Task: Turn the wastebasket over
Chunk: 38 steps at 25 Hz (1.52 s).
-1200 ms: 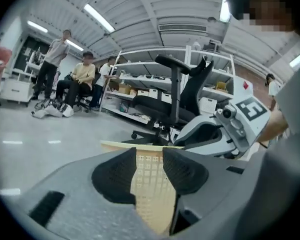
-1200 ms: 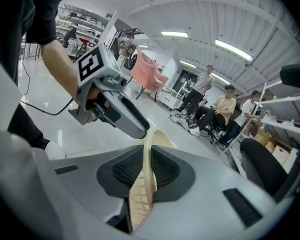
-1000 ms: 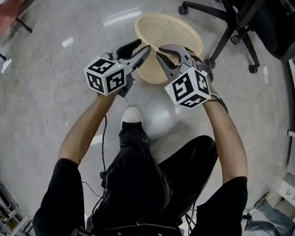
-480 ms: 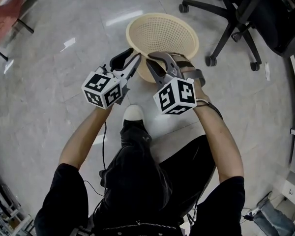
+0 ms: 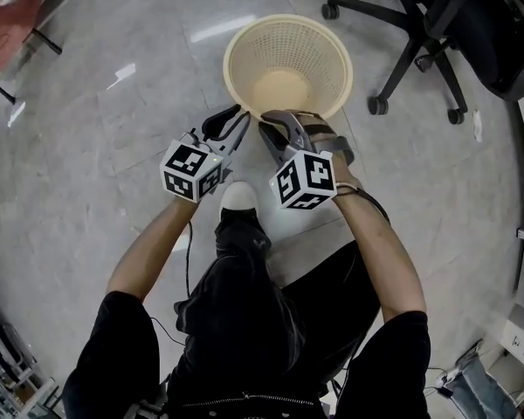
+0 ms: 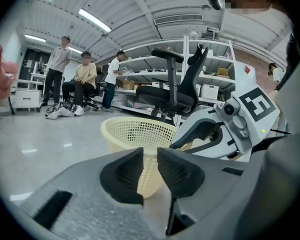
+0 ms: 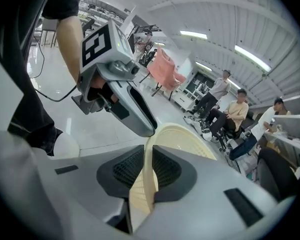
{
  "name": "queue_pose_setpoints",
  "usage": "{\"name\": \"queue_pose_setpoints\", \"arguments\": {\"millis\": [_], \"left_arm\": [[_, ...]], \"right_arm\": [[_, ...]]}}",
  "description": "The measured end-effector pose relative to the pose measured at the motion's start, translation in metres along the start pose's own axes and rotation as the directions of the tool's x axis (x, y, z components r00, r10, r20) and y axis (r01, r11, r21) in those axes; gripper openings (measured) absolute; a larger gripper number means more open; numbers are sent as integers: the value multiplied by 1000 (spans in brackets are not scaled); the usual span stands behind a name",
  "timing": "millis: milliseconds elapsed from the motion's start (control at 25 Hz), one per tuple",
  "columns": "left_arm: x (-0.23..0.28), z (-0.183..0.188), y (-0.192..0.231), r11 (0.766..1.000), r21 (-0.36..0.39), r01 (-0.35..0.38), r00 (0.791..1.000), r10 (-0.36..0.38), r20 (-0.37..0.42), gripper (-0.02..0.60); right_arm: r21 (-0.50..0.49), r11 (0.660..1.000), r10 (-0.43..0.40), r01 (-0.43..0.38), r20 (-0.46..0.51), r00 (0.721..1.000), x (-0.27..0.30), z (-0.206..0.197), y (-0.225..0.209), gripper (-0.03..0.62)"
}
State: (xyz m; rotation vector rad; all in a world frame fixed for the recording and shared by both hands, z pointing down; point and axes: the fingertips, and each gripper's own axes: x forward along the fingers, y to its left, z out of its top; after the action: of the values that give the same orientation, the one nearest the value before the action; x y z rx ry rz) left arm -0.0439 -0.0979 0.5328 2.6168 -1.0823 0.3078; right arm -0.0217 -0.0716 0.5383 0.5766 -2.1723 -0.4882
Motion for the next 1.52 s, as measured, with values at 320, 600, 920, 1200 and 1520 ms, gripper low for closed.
{"name": "queue_pose_setpoints", "arguments": {"millis": [320,600,920,1200,1520], "left_arm": [[2,1,2,1000,13,-6,1000,6,-9,83],[4,2,4,1000,17,-1,1000,1,-19,83],[8,4,12,1000,18,-1,1000,1,-16,83],[8,1,8,999,33,0,999,1,-35,83],[10,5,31,998,35,-44,997,46,-57,75]], "right_arm": [[46,999,7,-5,-42,999,3,1,-3,44],[206,976,-74,64,40,996,-26,12,-33,44],[676,625,-346,391,-210,915,-70,-115,-134,64],[798,480,-268,364,-262,927,-62,-148,-113,95],[778,474,-239,413,-338,910,-61,-135,-102,95]]}}
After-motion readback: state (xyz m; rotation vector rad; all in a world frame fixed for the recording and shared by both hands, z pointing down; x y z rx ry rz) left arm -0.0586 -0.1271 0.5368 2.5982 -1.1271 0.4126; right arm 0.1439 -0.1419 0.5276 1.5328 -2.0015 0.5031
